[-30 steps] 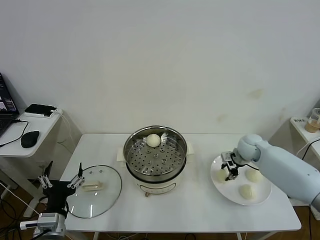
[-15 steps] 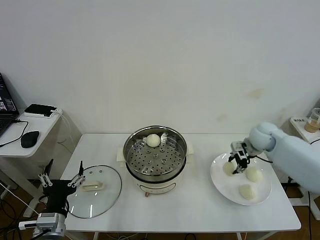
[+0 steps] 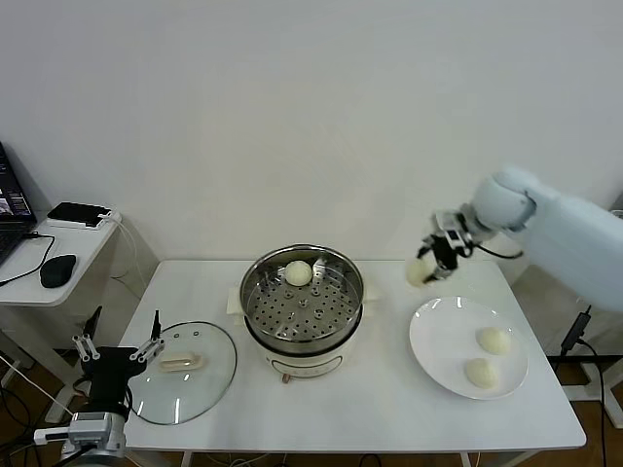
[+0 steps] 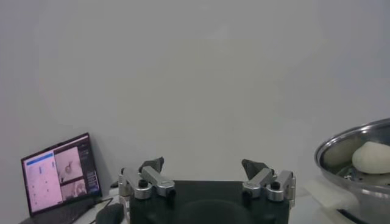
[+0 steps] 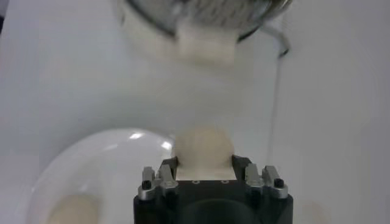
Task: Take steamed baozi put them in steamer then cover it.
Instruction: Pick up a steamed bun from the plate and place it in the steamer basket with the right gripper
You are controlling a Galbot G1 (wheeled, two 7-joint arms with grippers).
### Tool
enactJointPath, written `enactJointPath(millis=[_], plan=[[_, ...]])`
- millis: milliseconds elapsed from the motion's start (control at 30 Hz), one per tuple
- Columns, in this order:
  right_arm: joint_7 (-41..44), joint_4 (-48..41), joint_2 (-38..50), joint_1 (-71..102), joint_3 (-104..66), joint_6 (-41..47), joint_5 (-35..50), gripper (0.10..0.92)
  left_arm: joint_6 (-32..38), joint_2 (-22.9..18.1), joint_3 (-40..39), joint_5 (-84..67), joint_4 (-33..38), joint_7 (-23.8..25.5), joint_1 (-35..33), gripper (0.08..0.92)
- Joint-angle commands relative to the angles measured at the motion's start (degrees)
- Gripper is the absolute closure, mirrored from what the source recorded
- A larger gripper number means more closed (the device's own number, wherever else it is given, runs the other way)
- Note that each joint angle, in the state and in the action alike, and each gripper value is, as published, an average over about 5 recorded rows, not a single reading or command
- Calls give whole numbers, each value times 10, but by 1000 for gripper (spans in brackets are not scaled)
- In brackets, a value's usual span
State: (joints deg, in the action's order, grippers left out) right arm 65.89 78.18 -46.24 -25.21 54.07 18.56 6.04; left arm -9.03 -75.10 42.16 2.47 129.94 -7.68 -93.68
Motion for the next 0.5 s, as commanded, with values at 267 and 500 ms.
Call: enactJointPath(millis=[267,500], plan=[[-40,-71,-236,-57,51,47,129,440,-1,2,8,-2,-3,0,6,177],[-57,-98,-295,-13,68,69,147,440,-1,-2,9,-1,1,0,5,177]])
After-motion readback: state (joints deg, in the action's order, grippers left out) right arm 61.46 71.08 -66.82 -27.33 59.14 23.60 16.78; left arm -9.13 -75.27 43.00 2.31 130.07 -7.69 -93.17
